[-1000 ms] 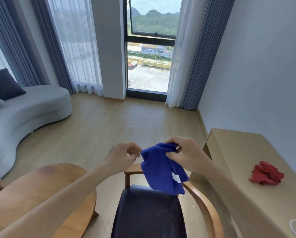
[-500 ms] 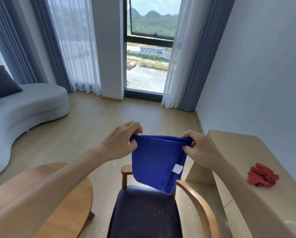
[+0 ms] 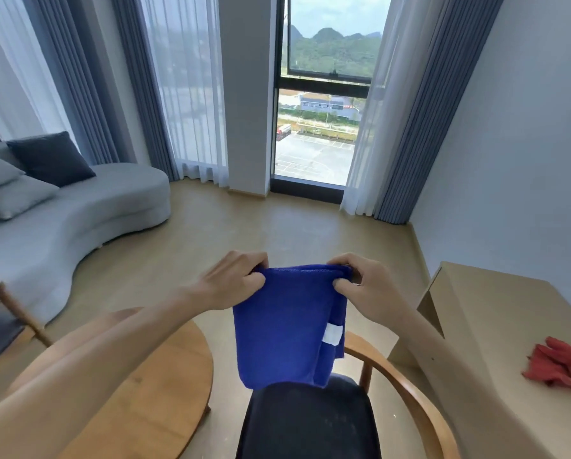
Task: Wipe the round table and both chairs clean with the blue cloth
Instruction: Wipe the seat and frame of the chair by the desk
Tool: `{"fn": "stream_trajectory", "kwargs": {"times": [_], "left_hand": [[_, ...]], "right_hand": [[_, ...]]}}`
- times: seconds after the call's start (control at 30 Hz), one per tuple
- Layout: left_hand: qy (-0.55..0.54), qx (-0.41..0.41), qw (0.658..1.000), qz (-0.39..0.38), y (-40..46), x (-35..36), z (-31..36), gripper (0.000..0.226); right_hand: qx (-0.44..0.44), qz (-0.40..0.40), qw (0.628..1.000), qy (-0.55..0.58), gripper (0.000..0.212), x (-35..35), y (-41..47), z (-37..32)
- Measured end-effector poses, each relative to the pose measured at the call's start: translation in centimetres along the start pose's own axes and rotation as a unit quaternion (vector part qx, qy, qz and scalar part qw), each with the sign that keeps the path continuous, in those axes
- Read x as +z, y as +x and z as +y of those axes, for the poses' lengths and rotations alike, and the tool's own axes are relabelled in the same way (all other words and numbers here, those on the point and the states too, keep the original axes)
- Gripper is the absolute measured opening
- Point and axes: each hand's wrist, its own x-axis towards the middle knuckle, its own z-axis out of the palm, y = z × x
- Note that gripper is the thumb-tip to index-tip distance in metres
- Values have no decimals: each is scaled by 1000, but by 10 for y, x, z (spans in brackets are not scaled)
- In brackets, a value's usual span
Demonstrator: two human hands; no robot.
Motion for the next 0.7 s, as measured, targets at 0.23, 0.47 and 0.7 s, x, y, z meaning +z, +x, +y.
{"fn": "stream_trajectory", "kwargs": {"times": [0.23, 0.47, 0.7], "left_hand": [[229, 1, 968, 103, -27, -21, -30, 42], [-65, -203, 971, 111, -32, -31, -31, 9], [-433, -263, 862, -1, -65, -61, -24, 33]], "right_hand": [[-4, -3, 1000, 10, 23, 42, 12, -40], [-22, 27, 998, 50, 24, 117, -4, -94], [-8, 26, 996, 88, 59, 138, -2, -107]]}}
